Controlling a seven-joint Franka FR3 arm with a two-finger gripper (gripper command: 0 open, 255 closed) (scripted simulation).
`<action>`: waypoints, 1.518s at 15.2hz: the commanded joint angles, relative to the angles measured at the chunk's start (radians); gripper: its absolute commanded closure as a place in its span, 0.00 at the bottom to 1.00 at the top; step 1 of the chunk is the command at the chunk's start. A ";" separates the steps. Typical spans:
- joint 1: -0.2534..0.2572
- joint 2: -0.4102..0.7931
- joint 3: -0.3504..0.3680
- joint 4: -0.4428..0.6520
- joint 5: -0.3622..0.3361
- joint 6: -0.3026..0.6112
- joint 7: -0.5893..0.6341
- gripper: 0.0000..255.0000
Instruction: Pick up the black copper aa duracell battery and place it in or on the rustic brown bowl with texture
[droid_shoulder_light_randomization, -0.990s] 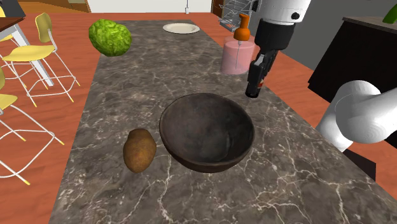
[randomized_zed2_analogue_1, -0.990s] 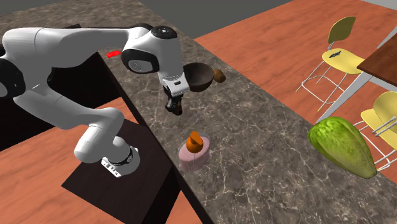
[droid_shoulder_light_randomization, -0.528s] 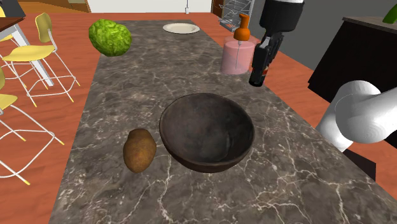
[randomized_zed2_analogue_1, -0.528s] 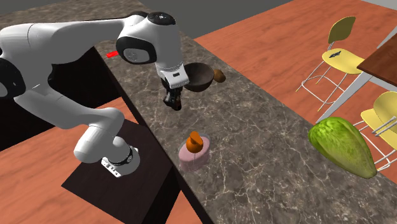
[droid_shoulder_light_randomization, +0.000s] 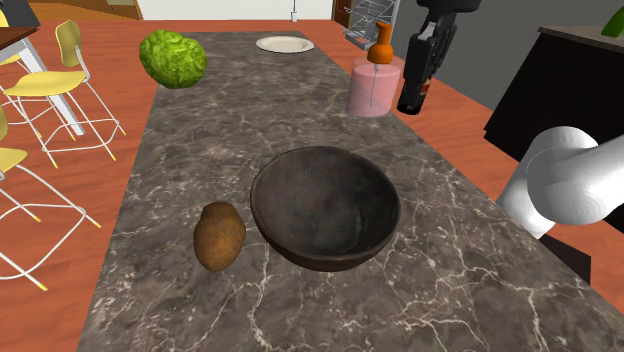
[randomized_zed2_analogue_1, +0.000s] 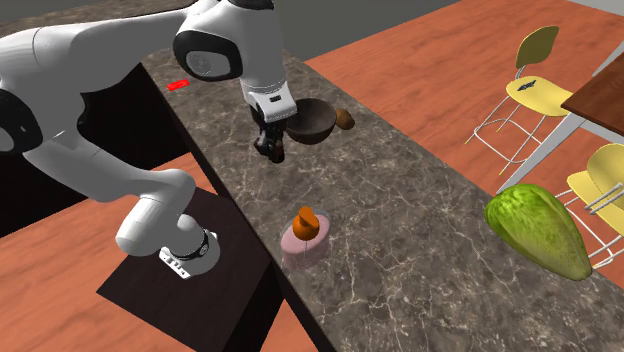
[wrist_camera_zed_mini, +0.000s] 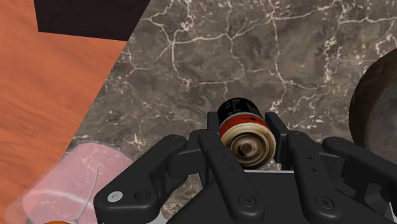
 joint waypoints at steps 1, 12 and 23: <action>-0.003 0.009 -0.004 0.035 -0.005 -0.026 0.002 1.00; -0.008 0.121 0.083 0.219 0.016 -0.080 0.110 1.00; -0.035 0.442 0.401 0.525 -0.031 -0.032 0.431 1.00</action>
